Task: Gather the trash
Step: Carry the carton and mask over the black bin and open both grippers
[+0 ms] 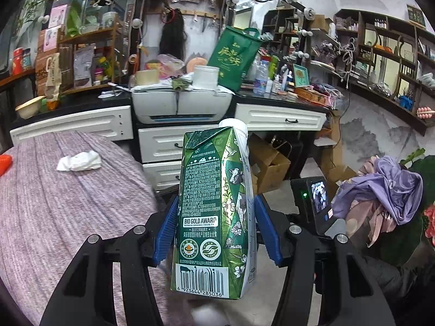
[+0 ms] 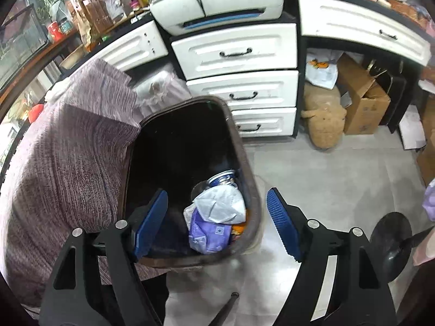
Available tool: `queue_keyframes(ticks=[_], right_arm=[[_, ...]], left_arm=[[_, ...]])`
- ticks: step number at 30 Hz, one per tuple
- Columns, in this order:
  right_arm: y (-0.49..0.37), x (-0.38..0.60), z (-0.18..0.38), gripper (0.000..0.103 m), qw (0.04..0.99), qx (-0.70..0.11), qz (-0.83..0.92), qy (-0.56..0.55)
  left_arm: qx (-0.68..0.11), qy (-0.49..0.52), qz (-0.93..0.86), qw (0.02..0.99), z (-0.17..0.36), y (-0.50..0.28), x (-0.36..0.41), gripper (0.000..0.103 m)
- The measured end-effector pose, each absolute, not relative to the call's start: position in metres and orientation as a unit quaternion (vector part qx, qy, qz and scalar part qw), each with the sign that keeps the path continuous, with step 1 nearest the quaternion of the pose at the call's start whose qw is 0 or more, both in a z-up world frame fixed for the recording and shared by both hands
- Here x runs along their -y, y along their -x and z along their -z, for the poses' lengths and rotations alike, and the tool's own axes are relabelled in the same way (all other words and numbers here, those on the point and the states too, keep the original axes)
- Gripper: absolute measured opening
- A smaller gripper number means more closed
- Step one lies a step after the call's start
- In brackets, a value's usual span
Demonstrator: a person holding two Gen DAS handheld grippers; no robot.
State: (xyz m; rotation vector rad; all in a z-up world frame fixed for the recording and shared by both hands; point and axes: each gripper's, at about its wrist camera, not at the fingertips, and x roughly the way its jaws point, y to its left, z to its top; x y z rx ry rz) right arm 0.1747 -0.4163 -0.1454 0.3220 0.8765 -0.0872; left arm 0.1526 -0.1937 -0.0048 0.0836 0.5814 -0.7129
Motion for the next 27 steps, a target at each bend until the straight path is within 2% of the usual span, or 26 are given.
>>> queue_keyframes(ticks=[11,27], right_arm=[[-0.124,0.464,0.126,0.077,0.902,-0.383,0.094,-0.175],[-0.110,0.486,0.147,0.077,0.892,-0.391,0.108,-0.199]], left_arm=[[-0.341,-0.038,0.367,0.865,0.051,-0.166,0.255,0.055],[-0.434,-0.079,0.287,0.851,0.126,-0.213,0.296,0.055]])
